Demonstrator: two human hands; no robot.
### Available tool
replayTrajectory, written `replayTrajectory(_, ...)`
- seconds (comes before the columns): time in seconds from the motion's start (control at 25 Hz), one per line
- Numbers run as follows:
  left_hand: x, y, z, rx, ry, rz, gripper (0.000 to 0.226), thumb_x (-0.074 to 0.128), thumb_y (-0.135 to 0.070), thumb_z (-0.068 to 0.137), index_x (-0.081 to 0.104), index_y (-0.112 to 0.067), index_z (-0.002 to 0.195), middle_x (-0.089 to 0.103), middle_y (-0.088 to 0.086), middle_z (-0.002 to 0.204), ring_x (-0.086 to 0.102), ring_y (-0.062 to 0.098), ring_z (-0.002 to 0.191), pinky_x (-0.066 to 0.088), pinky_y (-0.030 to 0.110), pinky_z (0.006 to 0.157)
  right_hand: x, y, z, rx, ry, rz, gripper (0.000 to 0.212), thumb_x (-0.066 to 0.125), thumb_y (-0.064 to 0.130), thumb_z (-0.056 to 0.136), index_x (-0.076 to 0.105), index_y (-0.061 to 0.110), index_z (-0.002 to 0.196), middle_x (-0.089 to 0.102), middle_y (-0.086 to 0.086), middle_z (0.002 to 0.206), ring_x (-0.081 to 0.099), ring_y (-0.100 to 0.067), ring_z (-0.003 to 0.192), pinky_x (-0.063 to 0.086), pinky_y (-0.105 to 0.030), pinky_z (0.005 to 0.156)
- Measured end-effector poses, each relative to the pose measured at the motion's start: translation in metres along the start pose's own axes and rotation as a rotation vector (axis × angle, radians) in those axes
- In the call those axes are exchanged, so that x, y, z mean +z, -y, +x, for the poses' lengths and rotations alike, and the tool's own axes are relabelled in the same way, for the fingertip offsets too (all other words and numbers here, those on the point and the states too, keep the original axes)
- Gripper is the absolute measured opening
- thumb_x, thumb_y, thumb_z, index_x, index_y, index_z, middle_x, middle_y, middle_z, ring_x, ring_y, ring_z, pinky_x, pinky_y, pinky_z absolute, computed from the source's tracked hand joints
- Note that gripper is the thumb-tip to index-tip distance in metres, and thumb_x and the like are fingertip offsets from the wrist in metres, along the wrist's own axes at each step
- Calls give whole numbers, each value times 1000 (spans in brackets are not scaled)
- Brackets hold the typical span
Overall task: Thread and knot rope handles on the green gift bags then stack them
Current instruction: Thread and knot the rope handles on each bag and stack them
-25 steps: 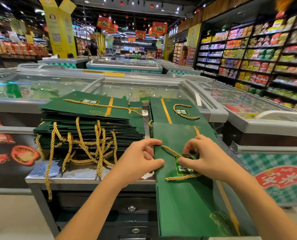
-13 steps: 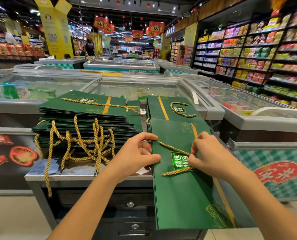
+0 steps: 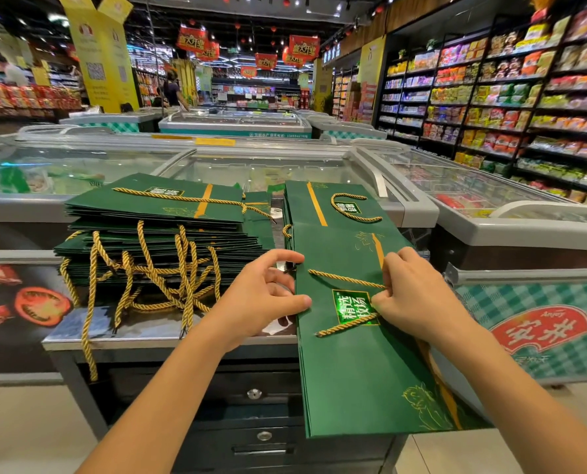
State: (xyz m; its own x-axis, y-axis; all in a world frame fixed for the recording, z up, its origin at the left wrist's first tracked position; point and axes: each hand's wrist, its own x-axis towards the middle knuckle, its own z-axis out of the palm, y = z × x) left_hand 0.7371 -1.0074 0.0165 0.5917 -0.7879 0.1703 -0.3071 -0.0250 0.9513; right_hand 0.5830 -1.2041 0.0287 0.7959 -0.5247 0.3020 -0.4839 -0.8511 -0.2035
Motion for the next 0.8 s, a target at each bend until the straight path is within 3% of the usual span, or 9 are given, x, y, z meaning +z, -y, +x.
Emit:
replayTrajectory(0.28, 1, 0, -1, 5, -17, 0, 63, 84, -9, 77, 56, -35, 127, 61, 8, 94, 68, 17, 75, 59, 31, 75, 20, -10, -8, 81, -284, 181, 7, 62, 12, 85, 65, 10, 91, 62, -6, 92, 57, -28, 86, 48, -40, 75)
replayTrajectory(0.4, 1, 0, 0, -4, -23, -14, 72, 83, -6, 78, 49, -33, 135, 62, 8, 94, 67, 16, 74, 60, 38, 82, 19, -15, -9, 121, -325, 314, 6, 67, 18, 83, 70, 14, 87, 68, 1, 83, 63, -22, 81, 54, -41, 76)
replayTrajectory(0.52, 1, 1, 2, -30, -33, -24, 76, 82, -6, 79, 44, -31, 140, 64, 6, 93, 69, 15, 75, 59, 36, 88, 13, -17, -11, 181, -342, 401, 6, 67, 16, 83, 72, 18, 84, 70, 5, 78, 65, -18, 79, 56, -39, 77)
replayTrajectory(0.6, 2, 0, 1, -47, -34, -38, 68, 81, -6, 81, 47, -25, 137, 66, 5, 93, 69, 13, 75, 57, 30, 84, 12, -16, -12, 195, -348, 429, 9, 64, 14, 86, 73, 18, 86, 70, 5, 78, 66, -16, 80, 56, -39, 78)
replayTrajectory(0.68, 5, -4, 0, -64, -46, -17, 45, 79, -5, 82, 60, -16, 122, 69, 3, 90, 68, 12, 76, 57, 23, 75, 11, -15, -13, 208, -335, 450, 10, 64, 15, 87, 73, 19, 87, 70, 8, 80, 66, -15, 81, 57, -40, 79)
replayTrajectory(0.8, 8, -13, -3, -88, -45, 33, 23, 74, -4, 87, 65, -21, 100, 74, -3, 76, 69, 12, 73, 59, 24, 68, 9, -16, -15, 207, -279, 490, 8, 67, 18, 87, 73, 20, 91, 70, 10, 86, 65, -10, 86, 57, -38, 84)
